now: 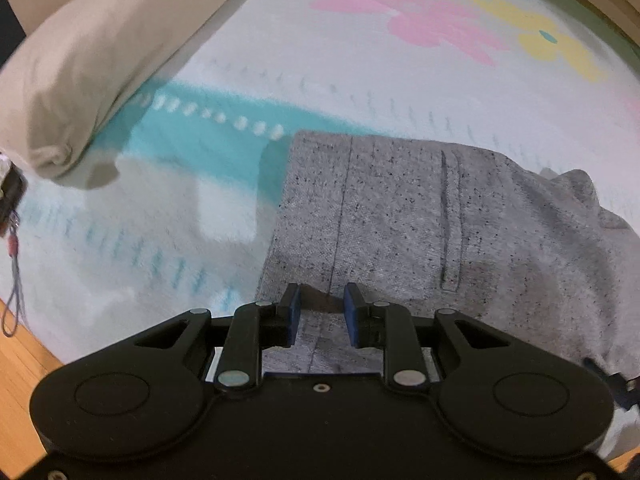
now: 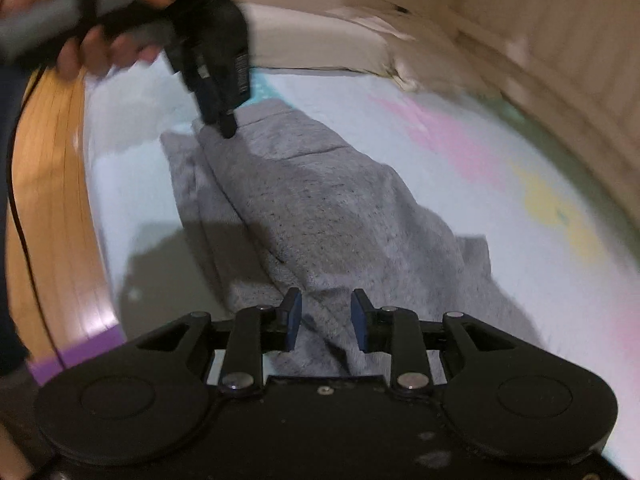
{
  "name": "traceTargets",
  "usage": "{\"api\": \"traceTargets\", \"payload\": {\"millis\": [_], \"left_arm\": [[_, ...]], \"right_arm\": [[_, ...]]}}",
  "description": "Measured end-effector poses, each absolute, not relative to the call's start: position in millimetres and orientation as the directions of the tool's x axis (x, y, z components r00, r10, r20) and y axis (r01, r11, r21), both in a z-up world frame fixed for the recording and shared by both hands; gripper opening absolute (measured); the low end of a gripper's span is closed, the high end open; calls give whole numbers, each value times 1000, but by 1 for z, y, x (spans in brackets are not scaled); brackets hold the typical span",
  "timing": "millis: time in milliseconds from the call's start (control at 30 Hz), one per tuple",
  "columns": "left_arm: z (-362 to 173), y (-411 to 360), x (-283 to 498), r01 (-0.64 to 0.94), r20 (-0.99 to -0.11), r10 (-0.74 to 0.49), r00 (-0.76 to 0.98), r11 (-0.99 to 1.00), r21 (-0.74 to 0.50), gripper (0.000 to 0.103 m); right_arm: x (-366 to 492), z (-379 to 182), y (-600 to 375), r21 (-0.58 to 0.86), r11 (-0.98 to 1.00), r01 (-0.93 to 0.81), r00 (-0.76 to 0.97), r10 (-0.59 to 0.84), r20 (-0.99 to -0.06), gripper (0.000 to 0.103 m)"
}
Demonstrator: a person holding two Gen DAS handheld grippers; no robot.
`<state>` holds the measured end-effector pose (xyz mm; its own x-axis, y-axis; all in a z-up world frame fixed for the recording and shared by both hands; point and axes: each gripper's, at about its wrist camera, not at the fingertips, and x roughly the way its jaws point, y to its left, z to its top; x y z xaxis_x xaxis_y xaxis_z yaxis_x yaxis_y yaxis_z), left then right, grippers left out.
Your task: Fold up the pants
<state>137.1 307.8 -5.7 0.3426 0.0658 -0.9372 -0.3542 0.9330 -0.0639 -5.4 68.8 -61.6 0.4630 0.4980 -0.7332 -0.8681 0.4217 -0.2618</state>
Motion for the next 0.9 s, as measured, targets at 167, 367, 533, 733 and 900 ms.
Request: {"api": "traceTargets", "payload": {"millis": [167,367,533,733,900], "left_arm": [[-9,308,138,-360,-937,62,345,930,-71,33],[-4,305,136,-342,-925,72,372,937,-64,33],[20,302,130,-328,-872,86,482,941,-88,33],[33,295,130,-310,-826,99,556,946,-95,33],[21,284,134,-253,-847,60,528,963,-90,33]], "right_arm": [[-23,-83,86,-415,250,-875,484,490,-725,32],[-11,-92,105,-461,227,-858,509,501,-700,25],[23,-63,101,-187,387,-903,392,565,-726,12],[20,-38,87,-1,363,-932,245,627,-739,13],[7,-67,92,-8,313,-950,195,568,-799,12]]}}
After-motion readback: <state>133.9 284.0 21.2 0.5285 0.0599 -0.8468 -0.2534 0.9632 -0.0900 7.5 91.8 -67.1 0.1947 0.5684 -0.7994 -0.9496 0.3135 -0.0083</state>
